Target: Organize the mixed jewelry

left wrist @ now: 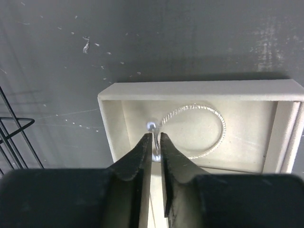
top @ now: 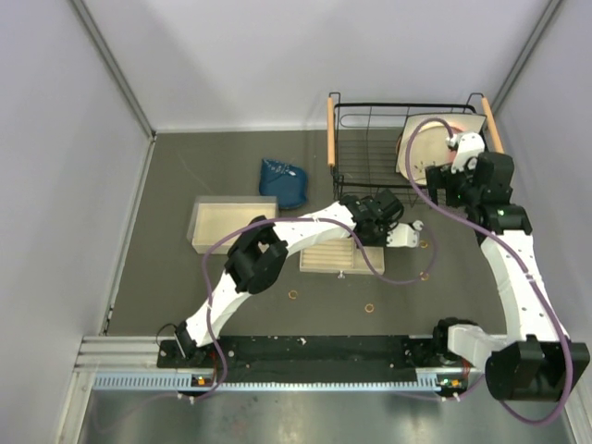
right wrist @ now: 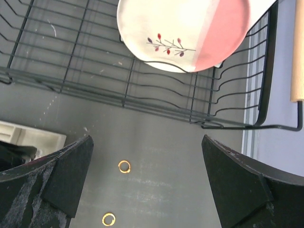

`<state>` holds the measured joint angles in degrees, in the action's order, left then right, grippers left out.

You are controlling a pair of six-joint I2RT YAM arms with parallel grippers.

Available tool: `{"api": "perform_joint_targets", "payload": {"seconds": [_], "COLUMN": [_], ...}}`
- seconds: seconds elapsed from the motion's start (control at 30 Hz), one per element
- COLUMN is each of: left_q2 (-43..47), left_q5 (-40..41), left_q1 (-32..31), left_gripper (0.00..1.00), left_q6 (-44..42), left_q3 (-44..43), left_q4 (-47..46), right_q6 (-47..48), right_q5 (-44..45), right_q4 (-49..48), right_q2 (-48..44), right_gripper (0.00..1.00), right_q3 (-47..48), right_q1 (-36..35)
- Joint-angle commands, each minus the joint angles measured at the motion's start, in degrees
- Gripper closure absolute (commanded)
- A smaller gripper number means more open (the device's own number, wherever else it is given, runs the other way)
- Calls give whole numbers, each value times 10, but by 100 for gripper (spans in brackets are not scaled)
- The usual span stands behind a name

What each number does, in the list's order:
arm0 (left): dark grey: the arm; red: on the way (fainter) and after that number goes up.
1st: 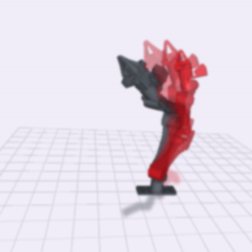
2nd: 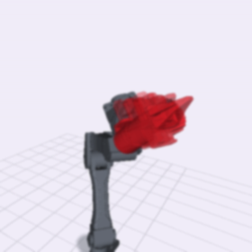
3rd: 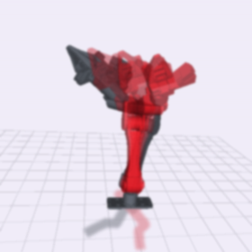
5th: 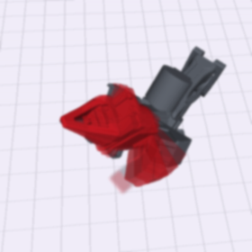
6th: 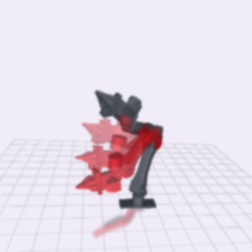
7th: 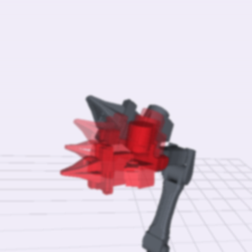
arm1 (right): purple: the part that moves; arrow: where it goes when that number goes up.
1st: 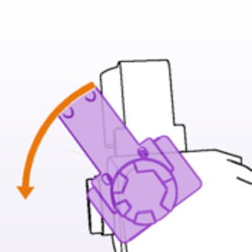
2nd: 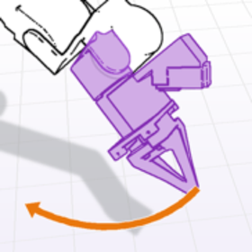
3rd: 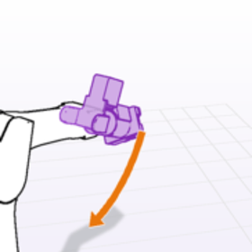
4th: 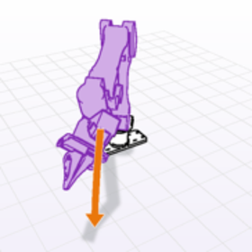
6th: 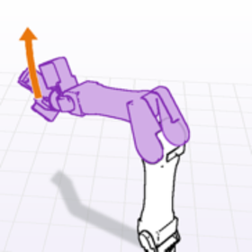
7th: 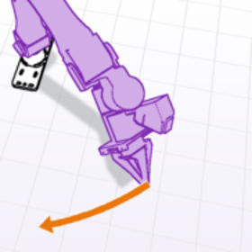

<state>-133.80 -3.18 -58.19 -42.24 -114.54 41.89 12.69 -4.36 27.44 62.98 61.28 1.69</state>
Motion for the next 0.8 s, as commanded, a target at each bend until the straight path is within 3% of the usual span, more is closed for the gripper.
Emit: {"api": "perform_joint_targets", "payload": {"seconds": [0.0, 0.13, 0.27, 0.5, 0.77], "left_q2": [6, 13, 47, 156, 250], "left_q5": [13, 21, 27, 18, 22], "left_q1": [-3, -3, -3, 0, -1], "left_gripper": [76, 58, 50, 43, 42], "left_q6": [-2, -6, 9, 38, 66], "left_q3": [-13, -3, 6, 70, 135], "left_q4": [-22, -22, -24, -56, -69], "right_q6": [31, 45, 52, 51, 73], "right_q5": [7, 27, 32, 18, -2], "right_q4": [9, 15, 27, 34, 38], "right_q2": [-47, -52, -34, 19, 93], "right_gripper": [1, 1, 2, 7, 32], "right_q3": [-31, -52, -66, -92, -121], "right_q1": [4, 4, 7, 14, 14]}}
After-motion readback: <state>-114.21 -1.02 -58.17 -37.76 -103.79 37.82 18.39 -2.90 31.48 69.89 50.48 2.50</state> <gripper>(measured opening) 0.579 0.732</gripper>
